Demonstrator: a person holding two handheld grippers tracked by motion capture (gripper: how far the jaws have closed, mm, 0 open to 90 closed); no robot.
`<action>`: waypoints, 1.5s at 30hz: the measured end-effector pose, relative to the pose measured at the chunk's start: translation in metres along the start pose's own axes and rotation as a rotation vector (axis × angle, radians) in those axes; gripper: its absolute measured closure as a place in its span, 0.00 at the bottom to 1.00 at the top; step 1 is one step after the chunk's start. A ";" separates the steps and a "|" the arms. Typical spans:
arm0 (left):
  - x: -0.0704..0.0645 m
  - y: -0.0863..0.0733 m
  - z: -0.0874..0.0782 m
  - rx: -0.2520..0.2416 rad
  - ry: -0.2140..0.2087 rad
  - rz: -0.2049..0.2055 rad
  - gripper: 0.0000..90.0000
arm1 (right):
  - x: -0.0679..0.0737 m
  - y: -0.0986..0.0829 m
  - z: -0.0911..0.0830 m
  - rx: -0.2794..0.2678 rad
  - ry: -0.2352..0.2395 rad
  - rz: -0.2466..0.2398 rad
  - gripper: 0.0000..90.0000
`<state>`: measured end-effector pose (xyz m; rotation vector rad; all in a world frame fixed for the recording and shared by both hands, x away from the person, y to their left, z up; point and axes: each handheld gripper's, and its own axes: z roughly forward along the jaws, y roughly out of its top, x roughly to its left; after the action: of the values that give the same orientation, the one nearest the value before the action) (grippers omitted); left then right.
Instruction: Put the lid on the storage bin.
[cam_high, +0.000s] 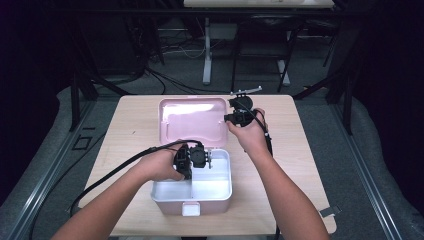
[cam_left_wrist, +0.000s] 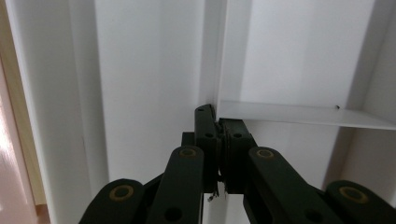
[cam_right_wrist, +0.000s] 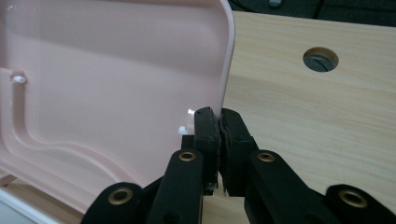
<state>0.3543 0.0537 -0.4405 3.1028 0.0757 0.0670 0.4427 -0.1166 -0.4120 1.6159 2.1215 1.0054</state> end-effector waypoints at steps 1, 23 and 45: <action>0.000 0.000 0.000 0.000 0.000 0.000 0.97 | 0.001 -0.001 -0.002 -0.007 0.005 -0.001 0.97; -0.003 0.000 0.000 0.002 0.024 0.002 0.97 | 0.015 -0.040 -0.051 -0.224 0.039 -0.115 0.98; -0.005 -0.013 -0.003 -0.073 0.044 -0.097 0.91 | 0.028 -0.070 -0.069 -0.323 0.002 -0.171 0.98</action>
<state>0.3489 0.0661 -0.4386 3.0198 0.2196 0.1316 0.3410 -0.1237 -0.4055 1.2586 1.9373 1.2167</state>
